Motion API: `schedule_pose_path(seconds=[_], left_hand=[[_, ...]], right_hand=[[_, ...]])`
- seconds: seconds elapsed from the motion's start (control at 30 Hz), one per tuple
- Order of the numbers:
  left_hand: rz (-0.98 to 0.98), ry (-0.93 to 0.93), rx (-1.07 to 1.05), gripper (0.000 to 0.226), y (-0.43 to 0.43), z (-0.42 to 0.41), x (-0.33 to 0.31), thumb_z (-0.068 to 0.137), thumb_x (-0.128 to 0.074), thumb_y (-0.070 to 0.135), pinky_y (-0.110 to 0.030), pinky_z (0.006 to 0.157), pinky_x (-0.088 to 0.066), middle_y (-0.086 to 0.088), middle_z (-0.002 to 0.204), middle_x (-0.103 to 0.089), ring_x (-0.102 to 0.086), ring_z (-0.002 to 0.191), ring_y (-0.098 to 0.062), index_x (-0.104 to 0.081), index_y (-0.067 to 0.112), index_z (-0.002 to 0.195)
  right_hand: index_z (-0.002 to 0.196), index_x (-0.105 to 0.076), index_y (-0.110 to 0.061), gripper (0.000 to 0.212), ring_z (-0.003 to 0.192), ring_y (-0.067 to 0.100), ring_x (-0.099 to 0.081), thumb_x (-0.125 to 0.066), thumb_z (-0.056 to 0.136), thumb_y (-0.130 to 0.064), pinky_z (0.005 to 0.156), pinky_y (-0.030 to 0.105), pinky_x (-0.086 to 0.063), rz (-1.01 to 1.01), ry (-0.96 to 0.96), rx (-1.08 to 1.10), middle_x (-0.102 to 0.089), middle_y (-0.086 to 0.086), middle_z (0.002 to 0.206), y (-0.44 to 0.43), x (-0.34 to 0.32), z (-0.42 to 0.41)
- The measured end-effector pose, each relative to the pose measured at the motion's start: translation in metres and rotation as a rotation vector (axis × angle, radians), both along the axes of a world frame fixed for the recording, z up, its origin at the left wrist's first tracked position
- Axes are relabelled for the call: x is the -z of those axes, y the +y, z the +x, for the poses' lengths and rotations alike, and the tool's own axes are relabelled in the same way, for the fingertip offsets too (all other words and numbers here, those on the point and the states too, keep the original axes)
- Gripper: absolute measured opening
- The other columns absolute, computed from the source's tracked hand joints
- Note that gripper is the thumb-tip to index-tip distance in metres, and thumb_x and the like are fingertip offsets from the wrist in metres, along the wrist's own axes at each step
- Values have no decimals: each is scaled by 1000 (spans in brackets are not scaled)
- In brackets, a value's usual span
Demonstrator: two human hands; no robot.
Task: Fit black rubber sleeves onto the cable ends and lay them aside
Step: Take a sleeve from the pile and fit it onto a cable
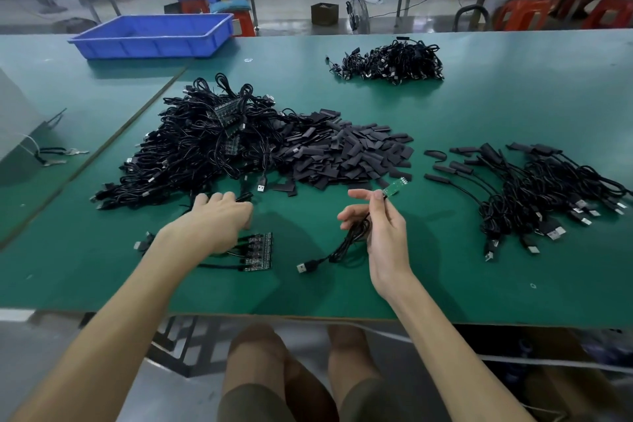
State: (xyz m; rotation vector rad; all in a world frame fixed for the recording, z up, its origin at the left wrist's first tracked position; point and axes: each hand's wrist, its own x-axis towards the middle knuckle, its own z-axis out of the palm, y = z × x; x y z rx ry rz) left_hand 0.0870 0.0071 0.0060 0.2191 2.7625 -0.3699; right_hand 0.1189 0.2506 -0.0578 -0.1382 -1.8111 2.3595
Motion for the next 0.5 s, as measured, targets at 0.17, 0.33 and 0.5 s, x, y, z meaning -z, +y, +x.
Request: schedule_pose_path(seconds=[0.17,0.33,0.5], left_hand=[[409,162,20,22,24,-28,-1,101,-58,13,-42,104,-42,-6,122,-52,-52,111,-25,-59,14,123],[583,333,39,34,46,-54,27,97,-67,16,-44,104,-41,-9,131,-49,-45,124,-30,-58,11,129],[625,348,-67,19,47,-69,38,93,-73,16,-36,89,-38,-9,110,-48,-45,113,-32,-61,7,104]], right_hand=[[111,-72,-14,45,70,18,-65,-37,112,-41,89,35,-51,26,8,-1,-75,10,80,2,1,-1],[114,-67,-11,40,61,15,-61,-38,112,-39,73,21,-52,79,25,-21,-74,8,76,2,2,1],[113,-61,-11,40,60,15,-60,-35,113,-41,75,20,-50,106,3,-57,-75,9,76,1,3,-1]])
